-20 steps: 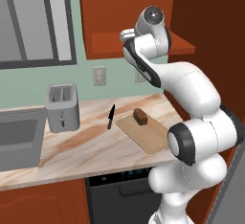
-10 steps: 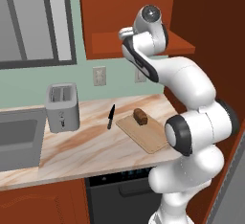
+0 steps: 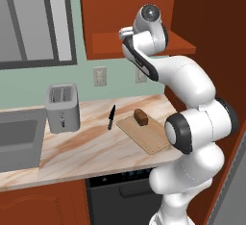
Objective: Pick the bread, place it on the cutting board, pick the jam, place it on the counter, and close the cabinet.
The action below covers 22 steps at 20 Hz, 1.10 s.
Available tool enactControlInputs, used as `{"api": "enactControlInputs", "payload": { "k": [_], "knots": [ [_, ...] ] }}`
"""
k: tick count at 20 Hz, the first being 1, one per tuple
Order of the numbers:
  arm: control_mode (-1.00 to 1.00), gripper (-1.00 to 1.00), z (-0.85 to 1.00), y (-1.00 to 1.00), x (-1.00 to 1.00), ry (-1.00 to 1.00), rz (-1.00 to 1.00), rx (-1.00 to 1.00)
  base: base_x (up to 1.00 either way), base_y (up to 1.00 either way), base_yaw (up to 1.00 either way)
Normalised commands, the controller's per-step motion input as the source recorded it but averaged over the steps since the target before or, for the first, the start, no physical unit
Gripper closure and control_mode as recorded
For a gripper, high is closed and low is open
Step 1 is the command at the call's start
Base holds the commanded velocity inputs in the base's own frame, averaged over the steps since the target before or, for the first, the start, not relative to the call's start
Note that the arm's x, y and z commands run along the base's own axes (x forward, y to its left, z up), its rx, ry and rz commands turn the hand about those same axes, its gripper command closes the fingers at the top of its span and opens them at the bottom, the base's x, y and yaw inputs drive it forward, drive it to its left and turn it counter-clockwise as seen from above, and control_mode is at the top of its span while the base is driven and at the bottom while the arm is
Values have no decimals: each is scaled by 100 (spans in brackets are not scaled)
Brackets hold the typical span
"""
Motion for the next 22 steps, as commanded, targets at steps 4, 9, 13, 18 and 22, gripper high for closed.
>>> {"api": "enactControlInputs", "payload": {
  "k": [4,9,13,18,22],
  "knots": [
    [-100,-100,-10,0,6,0,0,0,0,0,0],
    [-100,-100,-10,0,6,0,0,0,0,0,0],
    [-100,-100,-9,0,9,0,0,0,0,0,0],
    [-100,-100,-9,0,13,0,0,0,0,0,0],
    [-100,-100,-12,0,13,0,0,0,0,0,0]
  ]
}}
